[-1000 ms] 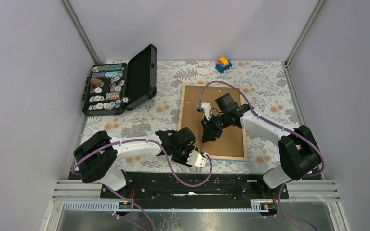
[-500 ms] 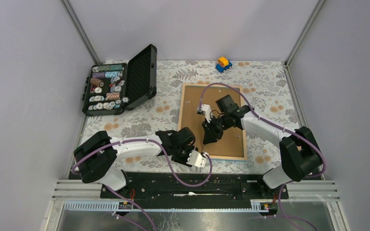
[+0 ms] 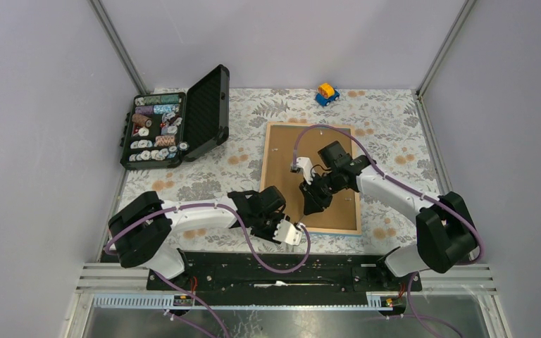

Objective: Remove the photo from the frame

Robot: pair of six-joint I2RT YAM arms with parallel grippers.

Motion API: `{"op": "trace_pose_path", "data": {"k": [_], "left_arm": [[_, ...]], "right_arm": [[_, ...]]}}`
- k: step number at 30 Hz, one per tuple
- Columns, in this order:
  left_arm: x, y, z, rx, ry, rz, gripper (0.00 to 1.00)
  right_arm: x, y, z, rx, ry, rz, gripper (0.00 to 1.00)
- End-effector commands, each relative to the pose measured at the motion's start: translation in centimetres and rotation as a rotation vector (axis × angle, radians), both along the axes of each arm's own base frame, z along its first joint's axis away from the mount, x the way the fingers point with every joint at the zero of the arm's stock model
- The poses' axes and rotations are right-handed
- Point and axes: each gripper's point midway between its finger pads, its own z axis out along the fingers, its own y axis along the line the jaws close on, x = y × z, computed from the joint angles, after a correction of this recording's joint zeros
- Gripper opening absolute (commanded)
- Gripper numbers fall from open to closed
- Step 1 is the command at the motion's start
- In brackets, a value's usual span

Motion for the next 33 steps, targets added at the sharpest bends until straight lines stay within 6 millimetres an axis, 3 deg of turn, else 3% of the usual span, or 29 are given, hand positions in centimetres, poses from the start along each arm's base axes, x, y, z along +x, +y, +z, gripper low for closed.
{"op": "trace_pose_path", "data": {"k": [1, 11, 23, 33], "left_arm": [[-0.9, 0.3, -0.7, 0.010, 0.029, -0.010, 0.43], [-0.7, 0.8, -0.9, 0.025, 0.013, -0.012, 0.41], [-0.6, 1.0, -1.2, 0.046, 0.015, -0.001, 0.39], [-0.6, 0.9, -1.2, 0.045, 0.017, -0.003, 0.39]], "right_arm": [[-0.8, -2.6, -1.3, -0.128, -0.025, 0.002, 0.00], [-0.7, -3.4, -1.4, -0.155, -0.027, -0.006, 0.00], [1.6, -4.6, -0.8, -0.183, -0.068, -0.086, 0.00], [3.1, -3.9, -0.7, -0.145, -0.078, -0.148, 0.00]]}}
